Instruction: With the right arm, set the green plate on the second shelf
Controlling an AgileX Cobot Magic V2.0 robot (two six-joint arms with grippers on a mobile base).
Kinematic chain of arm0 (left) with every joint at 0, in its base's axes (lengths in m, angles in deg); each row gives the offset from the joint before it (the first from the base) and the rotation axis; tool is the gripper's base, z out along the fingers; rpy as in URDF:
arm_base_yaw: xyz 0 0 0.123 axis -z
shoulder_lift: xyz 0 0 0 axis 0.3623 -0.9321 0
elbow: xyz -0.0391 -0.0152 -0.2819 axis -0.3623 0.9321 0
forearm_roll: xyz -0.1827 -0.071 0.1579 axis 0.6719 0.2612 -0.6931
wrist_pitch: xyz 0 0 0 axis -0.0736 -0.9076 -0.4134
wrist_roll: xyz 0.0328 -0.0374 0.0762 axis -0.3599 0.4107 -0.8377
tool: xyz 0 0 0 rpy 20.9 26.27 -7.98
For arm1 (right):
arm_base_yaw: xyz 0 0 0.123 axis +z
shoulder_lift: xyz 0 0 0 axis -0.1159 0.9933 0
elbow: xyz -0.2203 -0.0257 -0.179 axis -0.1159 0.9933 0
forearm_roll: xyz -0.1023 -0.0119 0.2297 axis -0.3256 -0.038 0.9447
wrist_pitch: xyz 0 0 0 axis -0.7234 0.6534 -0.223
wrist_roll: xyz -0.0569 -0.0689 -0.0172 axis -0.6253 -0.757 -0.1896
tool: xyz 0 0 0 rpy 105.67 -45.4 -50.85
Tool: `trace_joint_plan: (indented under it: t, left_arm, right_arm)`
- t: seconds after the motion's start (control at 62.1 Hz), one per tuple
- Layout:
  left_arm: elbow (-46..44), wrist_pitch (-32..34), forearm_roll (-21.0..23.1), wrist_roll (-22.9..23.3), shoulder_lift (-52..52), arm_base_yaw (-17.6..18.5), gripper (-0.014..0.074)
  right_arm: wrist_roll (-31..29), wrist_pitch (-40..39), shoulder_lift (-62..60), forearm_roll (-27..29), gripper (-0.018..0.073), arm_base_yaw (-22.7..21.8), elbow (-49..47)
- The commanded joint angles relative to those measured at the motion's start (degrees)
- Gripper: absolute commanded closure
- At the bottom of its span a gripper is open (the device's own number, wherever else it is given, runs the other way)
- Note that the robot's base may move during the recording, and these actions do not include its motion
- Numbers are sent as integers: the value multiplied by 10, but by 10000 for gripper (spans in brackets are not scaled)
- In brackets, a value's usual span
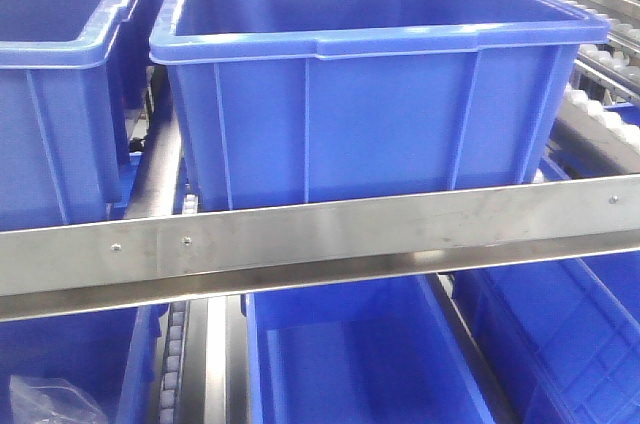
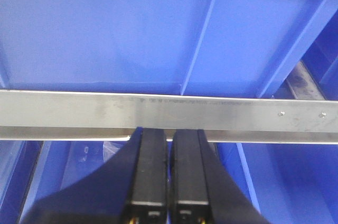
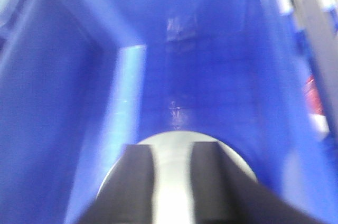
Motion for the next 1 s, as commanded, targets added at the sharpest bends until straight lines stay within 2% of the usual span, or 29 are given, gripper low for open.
trace_joint_plan:
  t: [0.0, 0.048, 0.402, 0.595, 0.837, 0.982]
  left_arm:
    - [18, 29, 0, 1, 14, 4, 472]
    - [18, 29, 0, 1, 14, 4, 472]
    - [18, 29, 0, 1, 14, 4, 472]
    - [18, 29, 0, 1, 14, 4, 472]
    - [18, 29, 0, 1, 14, 4, 472]
    - [18, 29, 0, 1, 14, 4, 472]
  right_arm:
    - [0, -77, -77, -15, 440, -2, 33]
    - [0, -99, -112, -33, 517, -2, 76]
    - [0, -205, -343, -94, 503, -2, 348]
    - [0, -217, -454, -115, 503, -2, 468]
    - [0, -239, -543, -116, 503, -2, 575]
    - [0, -241, -554, -116, 503, -2, 597]
